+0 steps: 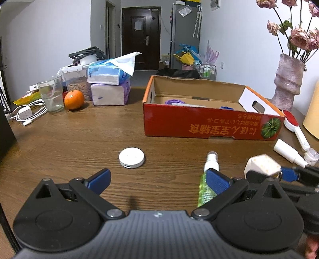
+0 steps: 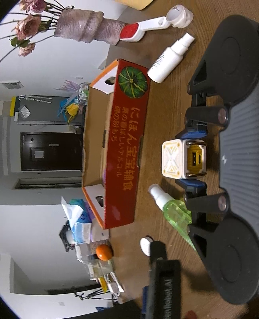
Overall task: Organize rigid objects
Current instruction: 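Grasp the green spray bottle with the left tool while the right tool grasps the white-orange cube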
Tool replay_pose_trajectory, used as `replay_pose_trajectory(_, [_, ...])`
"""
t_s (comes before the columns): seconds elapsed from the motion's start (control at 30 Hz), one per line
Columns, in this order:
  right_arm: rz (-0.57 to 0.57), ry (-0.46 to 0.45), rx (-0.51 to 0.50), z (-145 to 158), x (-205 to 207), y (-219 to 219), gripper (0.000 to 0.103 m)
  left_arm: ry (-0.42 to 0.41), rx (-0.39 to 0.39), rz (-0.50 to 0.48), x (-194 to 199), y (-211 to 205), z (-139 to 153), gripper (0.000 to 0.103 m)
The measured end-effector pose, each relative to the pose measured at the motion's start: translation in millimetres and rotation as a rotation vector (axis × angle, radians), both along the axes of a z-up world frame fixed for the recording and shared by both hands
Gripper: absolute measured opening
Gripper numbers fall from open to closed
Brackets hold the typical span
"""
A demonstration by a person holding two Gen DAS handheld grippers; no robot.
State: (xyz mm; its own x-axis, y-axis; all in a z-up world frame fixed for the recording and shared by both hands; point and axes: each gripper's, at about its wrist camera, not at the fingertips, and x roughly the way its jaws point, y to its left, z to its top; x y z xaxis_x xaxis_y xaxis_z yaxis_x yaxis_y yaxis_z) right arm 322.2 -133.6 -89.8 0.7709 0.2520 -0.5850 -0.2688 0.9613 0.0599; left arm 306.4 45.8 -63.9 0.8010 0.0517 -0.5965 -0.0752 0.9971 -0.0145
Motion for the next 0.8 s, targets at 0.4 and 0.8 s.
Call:
replay_pose_trajectory(0.4, [-0.068, -0.042, 0.033, 10, 1, -37, 0.038, 0.045, 0.007, -0.046, 3, -28, -11, 0.103])
replay_pose_trajectory(0.8, [-0.099, -0.066, 0.059, 15, -3, -65, 0.038, 0.076, 0.005, -0.087, 7, -50, -22, 0.099])
